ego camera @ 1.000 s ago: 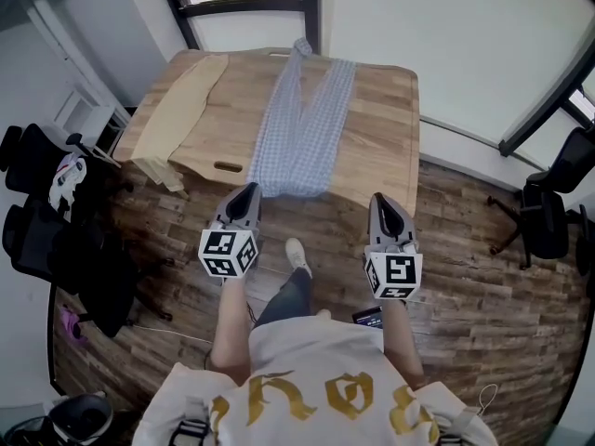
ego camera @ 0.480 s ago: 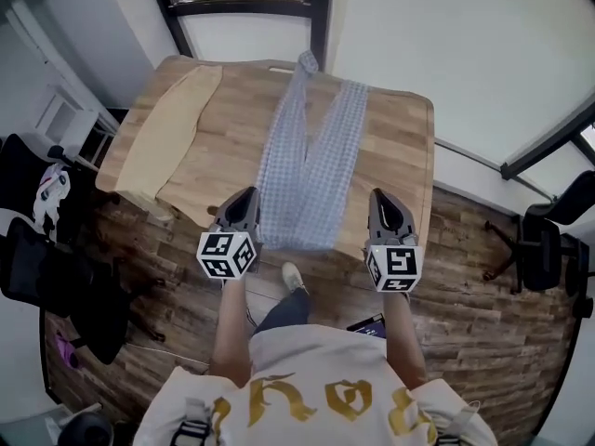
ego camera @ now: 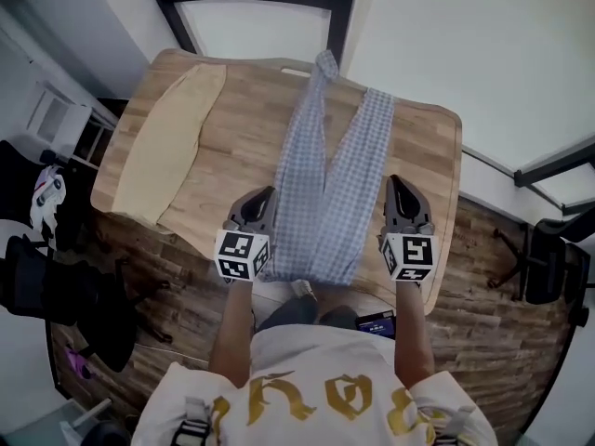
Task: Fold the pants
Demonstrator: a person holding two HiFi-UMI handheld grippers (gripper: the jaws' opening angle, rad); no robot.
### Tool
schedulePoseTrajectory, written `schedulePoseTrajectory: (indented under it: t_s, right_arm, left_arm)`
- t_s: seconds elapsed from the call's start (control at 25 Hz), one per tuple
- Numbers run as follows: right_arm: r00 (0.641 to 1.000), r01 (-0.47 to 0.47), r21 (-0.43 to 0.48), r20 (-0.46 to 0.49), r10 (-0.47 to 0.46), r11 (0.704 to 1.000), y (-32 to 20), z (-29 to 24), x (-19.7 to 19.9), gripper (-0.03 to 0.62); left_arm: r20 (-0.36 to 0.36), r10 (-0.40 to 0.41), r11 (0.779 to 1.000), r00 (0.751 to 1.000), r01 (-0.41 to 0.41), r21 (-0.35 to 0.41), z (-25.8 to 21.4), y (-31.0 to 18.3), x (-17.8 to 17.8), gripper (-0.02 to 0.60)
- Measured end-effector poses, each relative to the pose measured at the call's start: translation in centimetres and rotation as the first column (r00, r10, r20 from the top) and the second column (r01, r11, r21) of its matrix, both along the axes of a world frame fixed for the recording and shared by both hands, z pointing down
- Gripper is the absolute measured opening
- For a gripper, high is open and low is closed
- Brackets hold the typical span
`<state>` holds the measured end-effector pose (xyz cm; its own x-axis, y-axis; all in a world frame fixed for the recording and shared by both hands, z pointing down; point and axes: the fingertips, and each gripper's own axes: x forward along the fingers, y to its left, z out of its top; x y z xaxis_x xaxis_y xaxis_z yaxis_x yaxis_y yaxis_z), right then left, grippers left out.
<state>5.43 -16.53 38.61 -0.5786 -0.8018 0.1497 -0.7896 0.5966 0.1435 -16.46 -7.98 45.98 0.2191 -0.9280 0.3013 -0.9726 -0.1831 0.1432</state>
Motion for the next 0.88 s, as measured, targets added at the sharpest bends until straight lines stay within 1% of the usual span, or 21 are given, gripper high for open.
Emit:
schedulePoseTrajectory:
  t_s: [0.08,0.16,0.24,0.4,0.52,0.68,0.8,0.88]
  right_arm:
    - [1.0,0.004,-0.031,0.02,-0.003,1.0,-1.3,0.3,-0.5,0.021]
    - [0.998,0.017,-0.079,0.055,-0.013,0.997,-1.9,0.8,-0.9,0.021]
    - [0.997,0.026,-0.099,0.069,-0.019,0.995,-2.4,1.1,-1.2,0.021]
    - [0.999,0.032,-0.102,0.011,-0.031,0.994,-3.2,1.9,-2.0,0.021]
    - [0.999,0.05,-0.111,-0.009,-0.051,0.993,-3.2,2.7,-3.0,0.021]
    - [0.997,0.082,-0.111,0.018,-0.08,0.99,-3.8,3.1,-3.6,0.022]
    - [0.996,0.082,-0.141,0.05,-0.076,0.987,-4.8,3.3,-3.1,0.021]
    - [0.997,0.072,-0.132,0.046,-0.067,0.989,-5.7,3.1,-2.9,0.022]
  left_arm:
    - [0.019,0.008,1.0,1.0,-0.008,-0.011,0.5,-0.7,-0.2,0.046]
    - [0.02,0.012,1.0,1.0,-0.012,-0.013,0.7,-1.0,-0.4,0.046]
    - [0.018,0.012,1.0,1.0,-0.011,-0.013,0.8,-1.4,-0.5,0.046]
    - [0.024,-0.012,1.0,1.0,0.013,-0.008,0.7,-1.7,-1.2,0.046]
    - [0.017,-0.029,0.999,0.999,0.03,-0.013,0.9,-1.5,-1.9,0.046]
    - [0.018,-0.069,0.998,0.997,0.069,-0.01,1.3,-2.0,-2.6,0.046]
    - [0.024,-0.086,0.996,0.996,0.087,-0.037,2.2,-2.2,-2.8,0.046]
    - [0.038,-0.086,0.995,0.996,0.088,-0.051,2.7,-2.2,-2.8,0.046]
